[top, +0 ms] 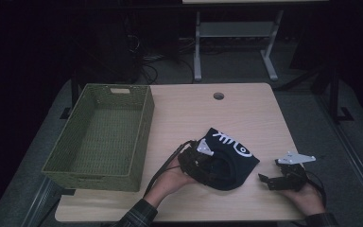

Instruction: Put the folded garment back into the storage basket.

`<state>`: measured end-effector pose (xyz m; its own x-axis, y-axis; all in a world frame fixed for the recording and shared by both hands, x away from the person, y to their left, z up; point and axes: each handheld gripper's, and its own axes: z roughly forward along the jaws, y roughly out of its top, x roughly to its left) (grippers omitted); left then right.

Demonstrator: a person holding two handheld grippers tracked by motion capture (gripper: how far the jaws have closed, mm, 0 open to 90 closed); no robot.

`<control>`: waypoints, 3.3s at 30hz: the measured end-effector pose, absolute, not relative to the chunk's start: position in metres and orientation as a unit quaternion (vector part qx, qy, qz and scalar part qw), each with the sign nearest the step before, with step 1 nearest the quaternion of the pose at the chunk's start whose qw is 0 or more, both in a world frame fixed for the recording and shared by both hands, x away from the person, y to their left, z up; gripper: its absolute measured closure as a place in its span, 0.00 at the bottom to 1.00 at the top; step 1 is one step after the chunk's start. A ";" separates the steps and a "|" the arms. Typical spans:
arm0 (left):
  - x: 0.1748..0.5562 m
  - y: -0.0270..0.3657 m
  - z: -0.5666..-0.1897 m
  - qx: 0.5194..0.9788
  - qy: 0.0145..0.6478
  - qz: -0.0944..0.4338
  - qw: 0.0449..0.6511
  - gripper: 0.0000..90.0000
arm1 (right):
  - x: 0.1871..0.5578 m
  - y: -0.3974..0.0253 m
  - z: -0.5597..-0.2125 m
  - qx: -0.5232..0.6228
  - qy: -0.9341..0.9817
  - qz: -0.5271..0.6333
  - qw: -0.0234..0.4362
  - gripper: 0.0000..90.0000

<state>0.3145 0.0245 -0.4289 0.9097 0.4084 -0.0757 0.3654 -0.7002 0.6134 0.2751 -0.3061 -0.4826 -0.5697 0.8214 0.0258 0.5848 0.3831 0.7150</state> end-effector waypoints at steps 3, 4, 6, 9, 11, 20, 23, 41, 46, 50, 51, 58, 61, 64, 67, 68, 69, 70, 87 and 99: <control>0.318 0.019 -0.435 0.929 0.203 0.033 0.307 0.21 | 0.275 -0.306 -0.483 0.432 0.814 0.349 0.169 0.09; 0.319 0.018 -0.437 0.930 0.205 0.031 0.304 0.21 | 0.275 -0.306 -0.483 0.432 0.814 0.349 0.169 0.09; 0.321 0.016 -0.440 0.933 0.201 0.030 0.296 0.21 | 0.275 -0.306 -0.483 0.432 0.814 0.349 0.170 0.09; 0.323 0.011 -0.448 0.940 0.197 0.025 0.277 0.22 | 0.275 -0.306 -0.483 0.432 0.814 0.349 0.169 0.09; 0.323 0.009 -0.450 0.940 0.200 0.025 0.276 0.24 | 0.275 -0.306 -0.483 0.432 0.814 0.349 0.169 0.09; 0.325 0.011 -0.449 0.943 0.196 0.040 0.264 0.42 | 0.275 -0.306 -0.483 0.434 0.814 0.349 0.167 0.09; 0.326 0.011 -0.449 0.944 0.194 0.048 0.263 0.51 | 0.275 -0.306 -0.483 0.434 0.814 0.349 0.167 0.09; 0.331 0.010 -0.446 0.949 0.187 0.055 0.246 0.85 | 0.275 -0.306 -0.483 0.434 0.814 0.349 0.167 0.09; 0.333 0.014 -0.442 0.946 0.190 0.041 0.261 0.85 | 0.275 -0.306 -0.483 0.434 0.814 0.349 0.167 0.10; 0.335 0.018 -0.433 0.940 0.193 0.033 0.281 0.85 | 0.275 -0.306 -0.483 0.434 0.814 0.349 0.167 0.10; 0.335 0.020 -0.430 0.939 0.191 0.033 0.284 0.85 | 0.275 -0.306 -0.483 0.434 0.814 0.349 0.168 0.10; 0.341 0.031 -0.411 0.931 0.198 0.026 0.306 0.85 | 0.275 -0.306 -0.483 0.435 0.813 0.349 0.168 0.09; 0.342 0.033 -0.407 0.927 0.204 0.025 0.314 0.85 | 0.275 -0.306 -0.483 0.435 0.813 0.349 0.168 0.10; 0.344 0.037 -0.400 0.923 0.207 0.022 0.324 0.85 | 0.275 -0.306 -0.483 0.436 0.812 0.349 0.168 0.09; 0.346 0.038 -0.394 0.920 0.208 0.017 0.332 0.85 | 0.275 -0.306 -0.483 0.436 0.812 0.349 0.168 0.09; 0.346 0.039 -0.391 0.919 0.209 0.017 0.334 0.85 | 0.275 -0.306 -0.483 0.436 0.812 0.349 0.168 0.09; 0.346 0.039 -0.390 0.917 0.210 0.016 0.339 0.85 | 0.275 -0.306 -0.483 0.436 0.813 0.349 0.168 0.09; 0.347 0.040 -0.387 0.918 0.208 0.014 0.337 0.85 | 0.275 -0.306 -0.483 0.436 0.812 0.349 0.168 0.09; 0.356 0.055 -0.345 0.911 0.206 0.025 0.358 0.85 | 0.275 -0.306 -0.483 0.436 0.812 0.349 0.168 0.09; 0.366 0.081 -0.300 0.908 0.209 0.060 0.358 0.85 | 0.275 -0.306 -0.483 0.437 0.812 0.349 0.168 0.09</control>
<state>0.3664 0.0813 -0.2999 0.9052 0.4230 -0.0417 0.3378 -0.6565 0.6745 0.2748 -0.3059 -0.4826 -0.5622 0.8263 0.0333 0.5921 0.3741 0.7138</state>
